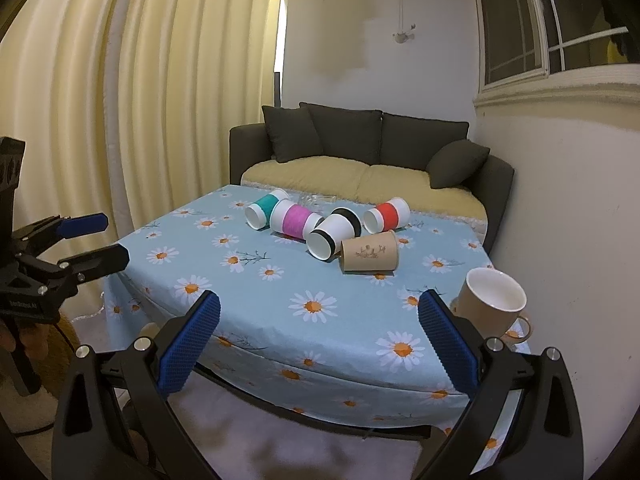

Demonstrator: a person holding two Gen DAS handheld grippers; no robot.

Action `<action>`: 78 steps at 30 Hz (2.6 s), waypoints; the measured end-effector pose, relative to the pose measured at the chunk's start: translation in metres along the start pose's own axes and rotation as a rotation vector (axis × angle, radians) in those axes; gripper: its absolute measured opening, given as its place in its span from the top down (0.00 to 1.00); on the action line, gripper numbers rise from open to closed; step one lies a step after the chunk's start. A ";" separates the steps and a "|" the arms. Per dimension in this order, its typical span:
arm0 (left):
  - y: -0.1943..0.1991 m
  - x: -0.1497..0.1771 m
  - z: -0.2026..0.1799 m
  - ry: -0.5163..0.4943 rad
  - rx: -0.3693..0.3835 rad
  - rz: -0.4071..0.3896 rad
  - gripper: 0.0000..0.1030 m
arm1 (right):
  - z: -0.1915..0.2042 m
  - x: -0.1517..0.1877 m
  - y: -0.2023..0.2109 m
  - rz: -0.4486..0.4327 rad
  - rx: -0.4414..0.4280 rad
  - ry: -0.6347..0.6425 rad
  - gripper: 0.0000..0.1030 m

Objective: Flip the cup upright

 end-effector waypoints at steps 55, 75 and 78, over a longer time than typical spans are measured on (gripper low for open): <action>-0.419 -0.100 0.123 -0.220 0.041 0.797 0.13 | -0.068 -0.058 -0.218 0.306 -0.303 -0.223 0.05; -0.395 -0.112 0.134 -0.142 -0.052 0.813 0.41 | -0.071 -0.057 -0.213 0.302 -0.309 -0.233 0.05; -0.367 -0.122 0.129 -0.101 -0.060 0.787 0.41 | -0.070 -0.057 -0.208 0.293 -0.302 -0.227 0.05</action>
Point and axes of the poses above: each gripper's, at about its wrist camera, not at the fingertips, and y roughly against the way its jaws point, z to its left, x to its underside, the point moved 3 cm from there along -y, roughly the way its jaws point, and after that the axes turned 7 degrees about -x, right-handed, at the moved point
